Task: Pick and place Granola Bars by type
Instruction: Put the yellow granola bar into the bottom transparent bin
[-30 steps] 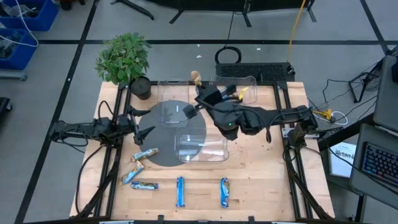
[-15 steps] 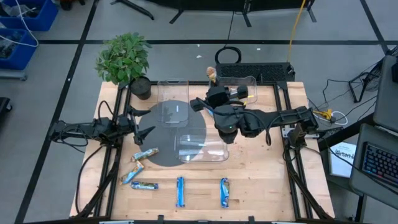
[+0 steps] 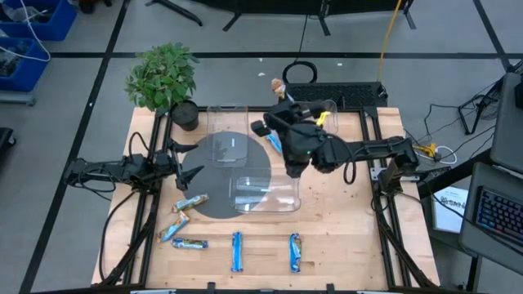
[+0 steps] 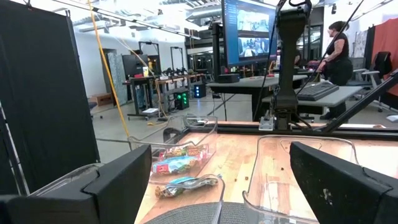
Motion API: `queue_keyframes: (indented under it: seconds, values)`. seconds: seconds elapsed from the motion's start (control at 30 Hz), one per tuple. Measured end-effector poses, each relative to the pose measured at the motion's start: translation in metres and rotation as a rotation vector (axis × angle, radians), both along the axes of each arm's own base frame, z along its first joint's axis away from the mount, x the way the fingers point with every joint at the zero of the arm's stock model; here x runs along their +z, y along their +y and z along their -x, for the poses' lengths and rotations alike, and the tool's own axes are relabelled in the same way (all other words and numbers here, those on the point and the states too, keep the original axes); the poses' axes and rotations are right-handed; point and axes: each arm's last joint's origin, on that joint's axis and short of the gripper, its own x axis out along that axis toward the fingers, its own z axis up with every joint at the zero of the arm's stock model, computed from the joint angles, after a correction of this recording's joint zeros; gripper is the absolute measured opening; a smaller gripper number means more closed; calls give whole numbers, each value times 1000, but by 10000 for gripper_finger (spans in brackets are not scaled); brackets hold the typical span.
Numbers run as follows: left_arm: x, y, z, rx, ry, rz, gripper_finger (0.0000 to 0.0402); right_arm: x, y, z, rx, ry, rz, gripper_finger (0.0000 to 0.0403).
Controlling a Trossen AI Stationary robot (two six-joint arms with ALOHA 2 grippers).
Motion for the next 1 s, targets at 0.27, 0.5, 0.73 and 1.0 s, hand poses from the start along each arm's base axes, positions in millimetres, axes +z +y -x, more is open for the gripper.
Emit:
queue_keyframes:
  seconds: [0.27,0.5,0.73,1.0]
  values:
    - [0,0,0,0,-1,0,379,-24,1,21,11,33,5,1]
    - [0,0,0,0,0,0,379,-35,5,46,32,-74,-13,1]
    - [0,0,0,0,0,0,379,-42,6,46,37,-144,-25,1]
    - [0,0,0,-1,0,0,379,-50,8,44,42,-217,-38,1]
